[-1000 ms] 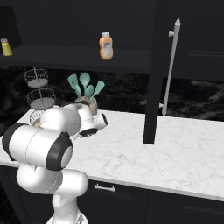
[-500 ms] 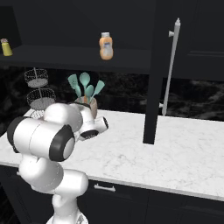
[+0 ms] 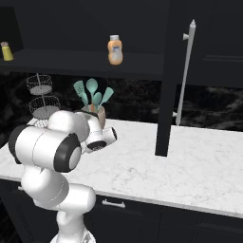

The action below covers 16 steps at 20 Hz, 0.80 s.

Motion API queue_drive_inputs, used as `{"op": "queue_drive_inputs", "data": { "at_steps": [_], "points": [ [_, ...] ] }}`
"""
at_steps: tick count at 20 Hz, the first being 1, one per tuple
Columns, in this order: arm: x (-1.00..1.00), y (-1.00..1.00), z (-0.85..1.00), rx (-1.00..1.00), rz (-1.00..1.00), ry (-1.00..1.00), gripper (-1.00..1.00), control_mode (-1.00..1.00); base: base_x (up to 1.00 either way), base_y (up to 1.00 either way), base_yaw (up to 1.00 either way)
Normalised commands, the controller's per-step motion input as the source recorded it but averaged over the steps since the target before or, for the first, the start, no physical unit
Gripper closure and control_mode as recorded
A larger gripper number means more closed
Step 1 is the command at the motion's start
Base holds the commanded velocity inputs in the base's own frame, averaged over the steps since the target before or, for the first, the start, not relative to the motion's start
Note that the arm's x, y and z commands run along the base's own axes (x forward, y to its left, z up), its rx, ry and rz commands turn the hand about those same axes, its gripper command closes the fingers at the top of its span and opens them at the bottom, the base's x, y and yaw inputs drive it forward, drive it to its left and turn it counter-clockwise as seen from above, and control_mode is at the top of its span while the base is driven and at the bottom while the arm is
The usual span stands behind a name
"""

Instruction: Put the shaker and condiment bottle from the counter next to their counterparts in the cabinet.

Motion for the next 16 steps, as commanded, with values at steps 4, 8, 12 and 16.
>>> {"op": "queue_drive_inputs", "data": {
  "at_steps": [4, 8, 12, 16],
  "points": [
    [-0.07, 0.00, 0.60, 0.00, 0.00, 0.01, 1.00, -1.00, 0.00, 0.00, 0.00],
    [-0.14, -0.11, 1.00, 0.00, 0.00, 0.02, 1.00, -1.00, 0.00, 0.00, 0.00],
    [-0.24, -0.16, 1.00, 0.00, 0.00, 0.00, 1.00, -1.00, 0.00, 0.00, 0.00],
    [-0.12, 0.00, 1.00, -0.02, 0.00, 0.00, 1.00, -1.00, 0.00, 0.00, 0.00]
  ]
}}
